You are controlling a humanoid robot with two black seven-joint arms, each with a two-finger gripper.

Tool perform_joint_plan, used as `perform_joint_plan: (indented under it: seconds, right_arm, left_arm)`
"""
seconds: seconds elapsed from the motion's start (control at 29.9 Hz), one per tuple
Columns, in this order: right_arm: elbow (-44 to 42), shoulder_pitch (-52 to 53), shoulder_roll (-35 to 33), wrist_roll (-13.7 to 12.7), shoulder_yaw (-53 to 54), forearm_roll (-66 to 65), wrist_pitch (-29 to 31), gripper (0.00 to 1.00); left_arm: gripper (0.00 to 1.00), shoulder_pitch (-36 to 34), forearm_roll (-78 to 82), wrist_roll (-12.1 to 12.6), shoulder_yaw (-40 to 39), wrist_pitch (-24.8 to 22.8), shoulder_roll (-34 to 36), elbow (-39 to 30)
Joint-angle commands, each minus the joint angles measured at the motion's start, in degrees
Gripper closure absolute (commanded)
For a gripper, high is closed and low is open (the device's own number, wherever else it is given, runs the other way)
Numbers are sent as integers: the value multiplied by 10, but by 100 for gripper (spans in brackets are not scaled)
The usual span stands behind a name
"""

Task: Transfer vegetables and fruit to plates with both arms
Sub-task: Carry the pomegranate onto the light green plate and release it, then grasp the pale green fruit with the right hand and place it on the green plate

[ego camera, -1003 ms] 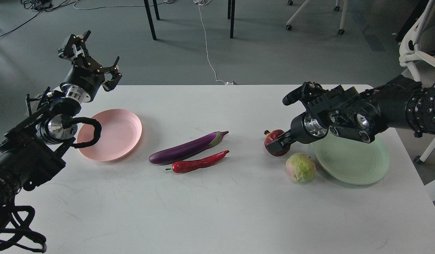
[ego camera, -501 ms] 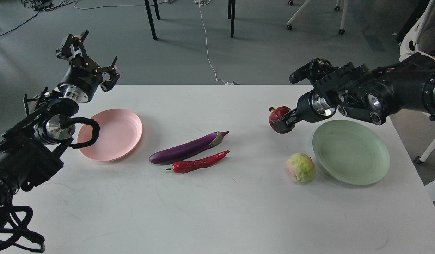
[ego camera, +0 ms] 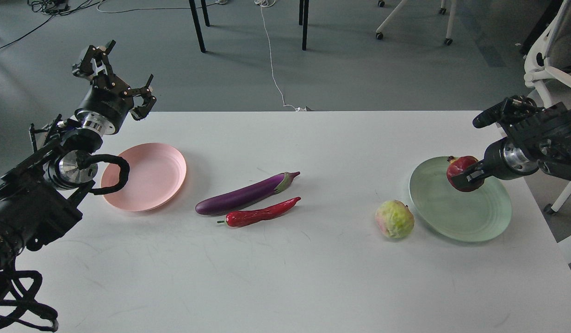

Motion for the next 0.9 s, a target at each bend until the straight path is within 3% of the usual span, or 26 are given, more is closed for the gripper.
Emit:
perform_joint_plan:
  seconds: [0.0, 0.07, 0.1, 0.4, 0.6, 0.87]
  right_arm:
    - [2, -8, -7, 0, 5, 1, -11, 23]
    - [5, -8, -8, 0, 7, 2, -11, 6]
    - [5, -8, -8, 0, 7, 2, -10, 4]
    - [21, 36, 2, 7, 10, 1, -6, 2]
    - [186, 136, 32, 8, 63, 8, -5, 2]
    - [194, 103, 82, 8, 37, 16, -5, 3]
  left_arm:
    - [2, 0, 0, 0, 0, 1, -4, 0]
    - [2, 0, 0, 0, 0, 1, -4, 0]
    - [2, 0, 0, 0, 0, 1, -4, 0]
    - [2, 5, 0, 0, 0, 0, 0, 0]
    - [2, 4, 0, 0, 0, 0, 2, 0]
    - [2, 7, 1, -1, -1, -1, 13, 1]
